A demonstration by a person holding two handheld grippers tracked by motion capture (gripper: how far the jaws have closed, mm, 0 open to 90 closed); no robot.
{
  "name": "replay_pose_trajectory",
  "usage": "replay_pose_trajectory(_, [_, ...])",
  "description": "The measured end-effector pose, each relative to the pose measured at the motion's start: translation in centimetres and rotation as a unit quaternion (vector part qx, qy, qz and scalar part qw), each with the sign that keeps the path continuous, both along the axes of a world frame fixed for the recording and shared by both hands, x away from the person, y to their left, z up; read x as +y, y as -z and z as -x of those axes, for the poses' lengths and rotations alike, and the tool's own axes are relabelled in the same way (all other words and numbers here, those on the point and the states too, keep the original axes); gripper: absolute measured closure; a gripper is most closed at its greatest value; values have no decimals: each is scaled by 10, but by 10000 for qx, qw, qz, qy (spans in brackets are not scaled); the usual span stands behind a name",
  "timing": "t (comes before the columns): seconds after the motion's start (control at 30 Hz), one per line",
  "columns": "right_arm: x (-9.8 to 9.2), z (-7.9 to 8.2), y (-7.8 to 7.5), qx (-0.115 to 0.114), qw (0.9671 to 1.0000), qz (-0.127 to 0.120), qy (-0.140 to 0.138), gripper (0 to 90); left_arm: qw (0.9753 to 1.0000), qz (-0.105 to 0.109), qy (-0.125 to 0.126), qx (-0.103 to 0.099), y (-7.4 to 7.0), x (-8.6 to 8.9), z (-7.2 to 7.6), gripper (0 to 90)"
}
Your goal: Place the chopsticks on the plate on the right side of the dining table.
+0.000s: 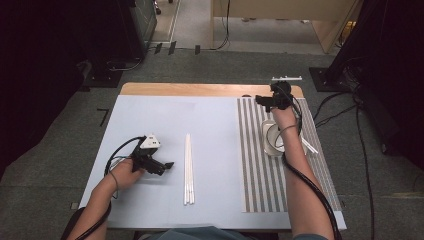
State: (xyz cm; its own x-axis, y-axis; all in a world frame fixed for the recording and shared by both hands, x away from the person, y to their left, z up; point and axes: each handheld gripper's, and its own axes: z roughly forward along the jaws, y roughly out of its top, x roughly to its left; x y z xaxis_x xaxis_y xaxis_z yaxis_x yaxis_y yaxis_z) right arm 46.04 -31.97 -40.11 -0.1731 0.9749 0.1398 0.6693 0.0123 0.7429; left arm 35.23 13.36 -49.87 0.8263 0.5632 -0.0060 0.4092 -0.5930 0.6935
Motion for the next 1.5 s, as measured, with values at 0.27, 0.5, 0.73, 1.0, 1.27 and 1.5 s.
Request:
replay_pose_trajectory(0.27, [26,-3,0,-117,9998,18,-156,254,10000,1,0,0,0,0,0,0])
replay_pose_trajectory(0.5, [50,-7,6,-243,9997,63,50,236,10000,0,0,1,0,0,0,0])
replay_pose_trajectory(0.73, [70,-8,19,-334,9992,60,230,219,10000,0,-1,0,0,0,0,0])
replay_pose_trajectory(1.0, [83,-10,40,-336,9986,114,405,208,10000,-4,0,-1,0,0,0,0])
replay_pose_trajectory(1.27, [82,-19,56,-398,9958,161,806,190,10000,-2,-2,0,0,0,0,0])
replay_pose_trajectory(1.5, [79,-30,66,-189,9948,147,992,174,10000,-3,-3,-1,0,0,0,0])
